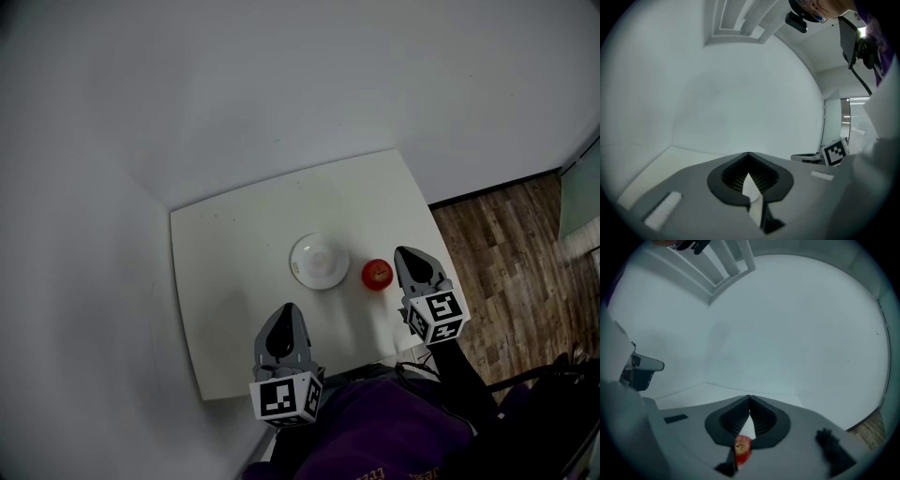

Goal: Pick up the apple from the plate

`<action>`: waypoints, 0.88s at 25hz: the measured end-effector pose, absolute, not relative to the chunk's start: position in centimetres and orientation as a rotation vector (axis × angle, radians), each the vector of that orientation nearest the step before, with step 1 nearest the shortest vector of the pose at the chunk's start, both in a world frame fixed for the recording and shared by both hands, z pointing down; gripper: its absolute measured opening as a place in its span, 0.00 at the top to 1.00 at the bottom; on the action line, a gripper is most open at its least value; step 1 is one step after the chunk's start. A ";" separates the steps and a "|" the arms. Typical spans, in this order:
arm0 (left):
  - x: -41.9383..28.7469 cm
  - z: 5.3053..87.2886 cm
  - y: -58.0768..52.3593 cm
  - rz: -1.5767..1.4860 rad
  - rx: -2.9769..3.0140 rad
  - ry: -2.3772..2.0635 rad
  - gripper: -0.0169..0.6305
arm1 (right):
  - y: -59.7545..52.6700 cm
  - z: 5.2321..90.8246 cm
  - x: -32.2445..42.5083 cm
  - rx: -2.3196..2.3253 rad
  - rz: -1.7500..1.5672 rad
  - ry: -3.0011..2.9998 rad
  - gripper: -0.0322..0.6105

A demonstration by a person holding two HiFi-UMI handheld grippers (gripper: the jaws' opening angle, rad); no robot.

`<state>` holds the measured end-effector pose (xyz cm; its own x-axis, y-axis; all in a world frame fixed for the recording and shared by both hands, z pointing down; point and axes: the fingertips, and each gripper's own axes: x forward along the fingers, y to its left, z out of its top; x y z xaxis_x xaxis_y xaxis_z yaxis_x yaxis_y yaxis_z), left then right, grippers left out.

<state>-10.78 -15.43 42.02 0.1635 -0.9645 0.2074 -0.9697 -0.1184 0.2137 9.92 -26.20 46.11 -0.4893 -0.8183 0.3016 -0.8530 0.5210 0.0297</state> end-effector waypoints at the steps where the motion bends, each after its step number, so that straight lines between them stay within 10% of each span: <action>1: -10.8 42.1 -15.4 0.024 2.154 -1.853 0.97 | -26.2 46.0 9.9 1.400 0.177 -2.485 0.93; 22: -10.8 42.1 -15.9 0.029 2.151 -1.843 0.97 | -26.3 46.9 9.4 1.362 0.182 -2.449 0.93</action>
